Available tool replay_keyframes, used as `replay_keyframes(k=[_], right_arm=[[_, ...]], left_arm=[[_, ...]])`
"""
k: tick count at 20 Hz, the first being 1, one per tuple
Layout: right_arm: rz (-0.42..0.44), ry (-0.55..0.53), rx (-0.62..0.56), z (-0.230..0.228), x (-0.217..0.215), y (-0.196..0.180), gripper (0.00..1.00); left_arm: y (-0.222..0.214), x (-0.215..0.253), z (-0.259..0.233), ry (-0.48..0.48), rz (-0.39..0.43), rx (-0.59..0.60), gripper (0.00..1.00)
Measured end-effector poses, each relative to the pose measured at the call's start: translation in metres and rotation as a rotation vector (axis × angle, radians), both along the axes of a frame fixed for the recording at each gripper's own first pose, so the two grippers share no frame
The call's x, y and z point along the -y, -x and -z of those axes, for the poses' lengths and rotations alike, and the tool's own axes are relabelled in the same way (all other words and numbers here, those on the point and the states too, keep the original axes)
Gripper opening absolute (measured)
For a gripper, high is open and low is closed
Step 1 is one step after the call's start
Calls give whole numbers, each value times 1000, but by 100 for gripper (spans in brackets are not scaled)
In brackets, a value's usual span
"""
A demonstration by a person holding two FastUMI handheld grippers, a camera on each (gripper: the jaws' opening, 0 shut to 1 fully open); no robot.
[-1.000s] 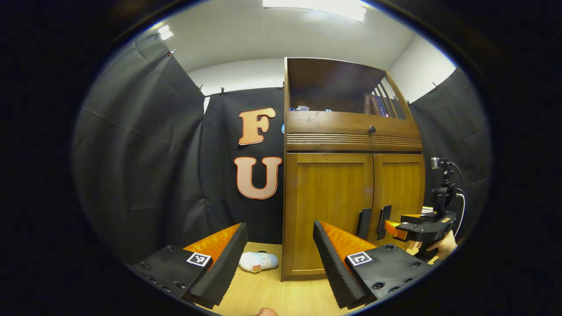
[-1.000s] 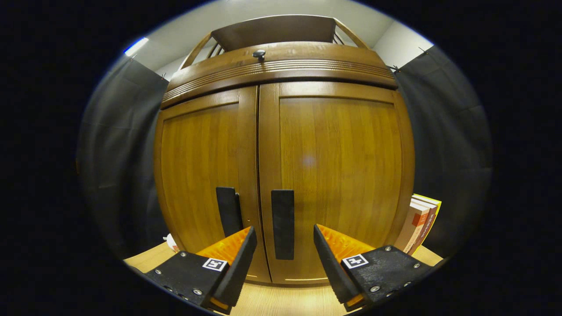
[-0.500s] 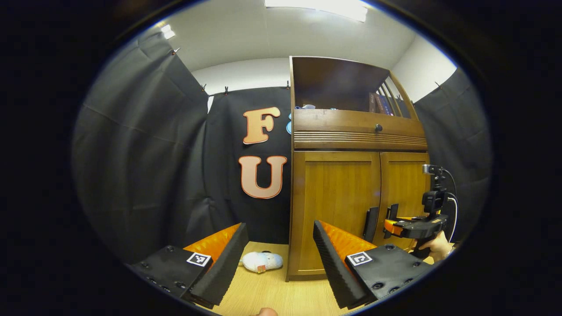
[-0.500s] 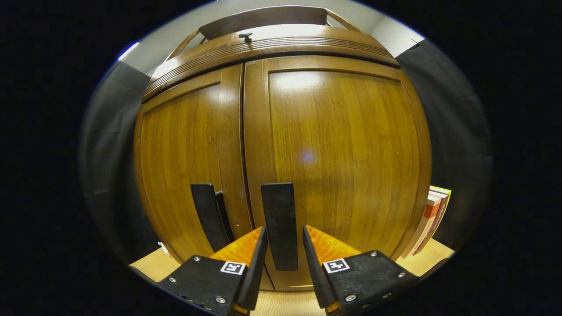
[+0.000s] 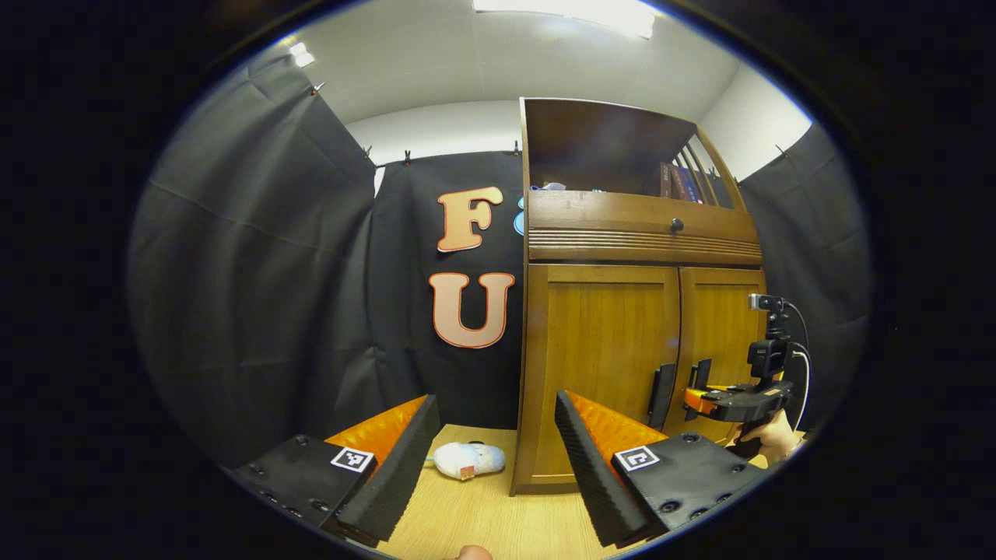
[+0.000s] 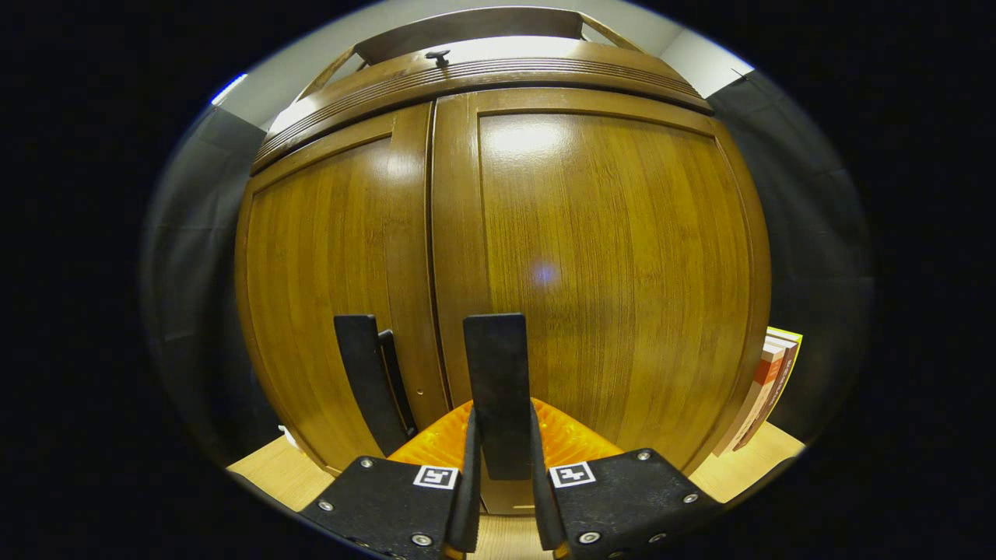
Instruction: Open the right door of the double-door shoe cabinet with the right hand, and open the left door with the left hand.
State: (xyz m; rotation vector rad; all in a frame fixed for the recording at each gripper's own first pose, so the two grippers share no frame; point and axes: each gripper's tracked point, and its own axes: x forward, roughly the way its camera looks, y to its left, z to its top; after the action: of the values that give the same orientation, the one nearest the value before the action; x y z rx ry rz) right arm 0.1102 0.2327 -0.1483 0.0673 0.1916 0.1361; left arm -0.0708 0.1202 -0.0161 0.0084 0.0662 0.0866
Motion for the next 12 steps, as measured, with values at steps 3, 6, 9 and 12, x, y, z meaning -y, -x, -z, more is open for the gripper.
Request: replay_keyframes(k=[3, 6, 9, 12], right_arm=[[-33, -16, 9, -3, 4, 22, 24], [-80, -48, 3, -7, 13, 52, 22], [-94, -41, 15, -13, 29, 81, 22], [-103, -42, 11, -16, 42, 104, 22]], left_arm=[[3, 5, -3, 2, 6, 7, 93], [4, 12, -2, 16, 19, 6, 96], [6, 22, -1, 38, 41, -1, 93], [8, 31, -2, 43, 53, -4, 93]])
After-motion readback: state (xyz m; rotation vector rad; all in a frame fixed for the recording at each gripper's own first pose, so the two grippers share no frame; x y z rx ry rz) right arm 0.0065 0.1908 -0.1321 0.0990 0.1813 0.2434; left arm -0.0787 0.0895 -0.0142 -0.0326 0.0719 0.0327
